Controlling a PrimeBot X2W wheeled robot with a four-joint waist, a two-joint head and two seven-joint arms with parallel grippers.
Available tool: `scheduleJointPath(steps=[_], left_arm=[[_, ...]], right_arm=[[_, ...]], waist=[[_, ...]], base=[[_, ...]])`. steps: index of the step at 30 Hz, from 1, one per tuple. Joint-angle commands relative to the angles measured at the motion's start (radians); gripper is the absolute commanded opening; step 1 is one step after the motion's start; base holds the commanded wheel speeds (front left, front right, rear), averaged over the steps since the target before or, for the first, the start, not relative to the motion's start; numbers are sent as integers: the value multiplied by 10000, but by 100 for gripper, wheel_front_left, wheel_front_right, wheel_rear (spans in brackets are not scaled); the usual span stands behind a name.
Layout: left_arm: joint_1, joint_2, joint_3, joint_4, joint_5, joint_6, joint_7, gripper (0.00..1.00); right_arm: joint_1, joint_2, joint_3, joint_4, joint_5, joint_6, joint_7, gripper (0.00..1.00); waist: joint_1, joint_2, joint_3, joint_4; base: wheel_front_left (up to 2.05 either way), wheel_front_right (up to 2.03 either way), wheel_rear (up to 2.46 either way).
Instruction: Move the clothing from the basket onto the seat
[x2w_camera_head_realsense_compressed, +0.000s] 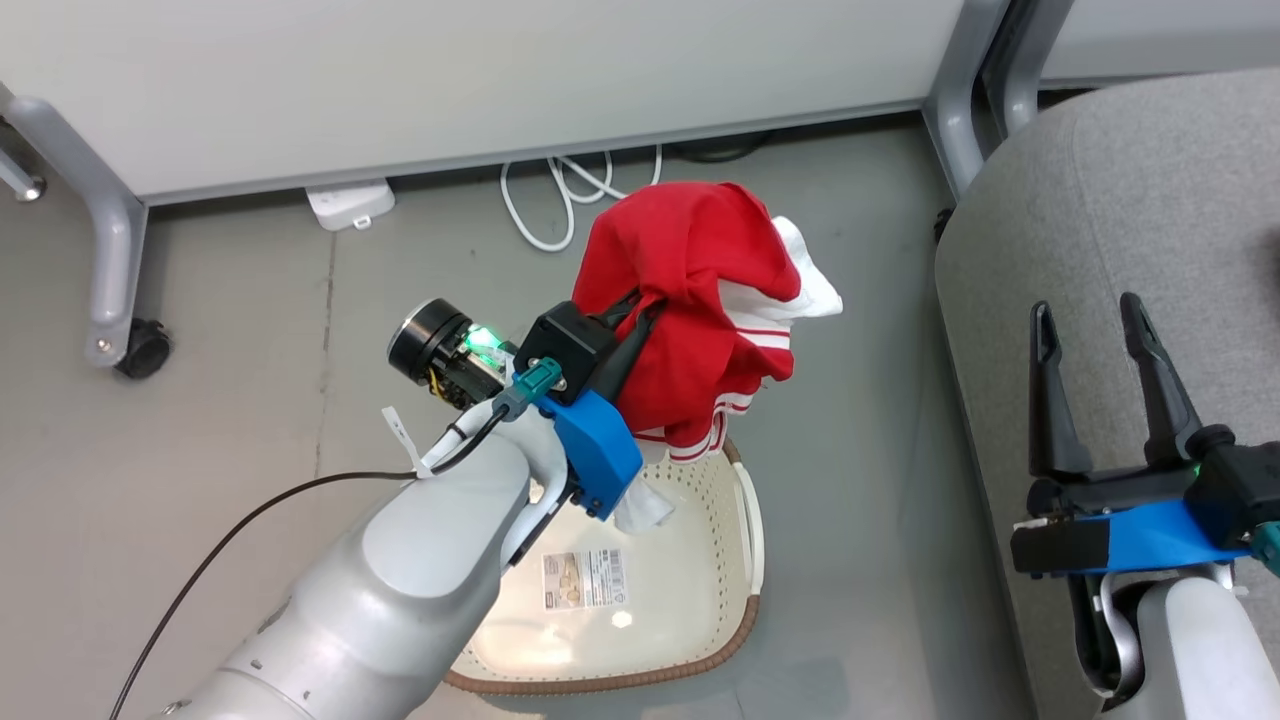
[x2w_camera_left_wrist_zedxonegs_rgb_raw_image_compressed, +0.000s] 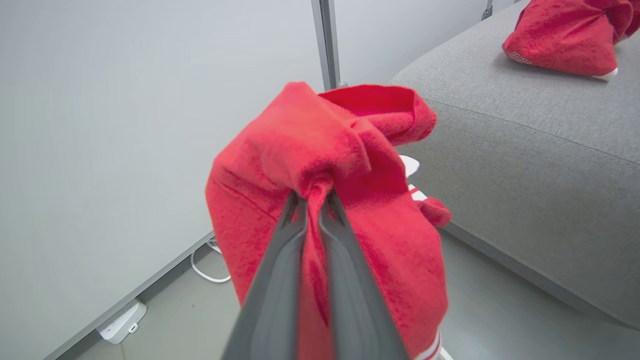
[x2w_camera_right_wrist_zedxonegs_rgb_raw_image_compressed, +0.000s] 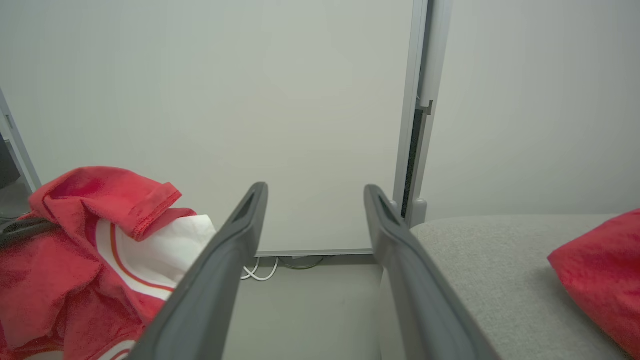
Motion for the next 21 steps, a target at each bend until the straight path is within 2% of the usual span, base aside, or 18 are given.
scheduleJointPath(steps=[1, 10, 21], left_arm=[[165, 96, 142, -355, 15, 109, -47, 0], [508, 439, 705, -2080, -25, 379, -48, 0], [781, 750, 864, -3313, -146, 698, 130, 0]], right_arm=[[219, 45, 55, 43, 52, -11, -5, 100], [763, 191, 432, 244, 153, -11, -5, 100], [1266, 297, 871, 399, 263, -11, -5, 100]], waist=[[2, 0, -326, 51], [2, 0, -1182, 95], [2, 0, -1864, 249]], base=[[0, 0, 0], [0, 0, 0], [0, 0, 0]])
